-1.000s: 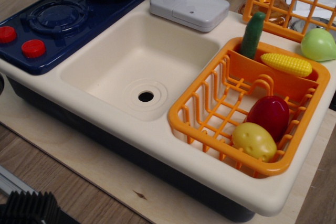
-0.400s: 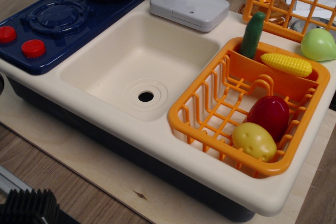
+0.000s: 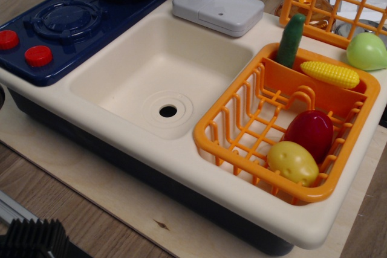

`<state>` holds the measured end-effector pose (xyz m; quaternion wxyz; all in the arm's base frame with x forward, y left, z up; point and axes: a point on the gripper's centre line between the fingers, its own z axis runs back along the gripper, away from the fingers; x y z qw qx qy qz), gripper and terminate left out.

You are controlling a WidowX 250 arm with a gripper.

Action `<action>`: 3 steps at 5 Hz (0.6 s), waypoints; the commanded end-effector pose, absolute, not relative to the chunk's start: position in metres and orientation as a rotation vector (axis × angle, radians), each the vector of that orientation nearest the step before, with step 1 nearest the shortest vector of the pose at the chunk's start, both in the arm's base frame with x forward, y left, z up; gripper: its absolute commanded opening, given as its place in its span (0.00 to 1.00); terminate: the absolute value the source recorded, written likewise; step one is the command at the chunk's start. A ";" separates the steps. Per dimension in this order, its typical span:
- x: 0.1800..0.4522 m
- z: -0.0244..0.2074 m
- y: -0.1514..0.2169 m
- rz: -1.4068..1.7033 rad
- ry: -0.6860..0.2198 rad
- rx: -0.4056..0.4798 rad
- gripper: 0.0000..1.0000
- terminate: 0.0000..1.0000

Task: Put eggplant into pan

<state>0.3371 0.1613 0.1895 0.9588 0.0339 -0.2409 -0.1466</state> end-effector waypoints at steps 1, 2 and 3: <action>0.338 0.206 0.156 -0.312 -0.573 0.085 1.00 0.00; 0.338 0.206 0.156 -0.312 -0.573 0.085 1.00 0.00; 0.338 0.206 0.156 -0.312 -0.573 0.085 1.00 1.00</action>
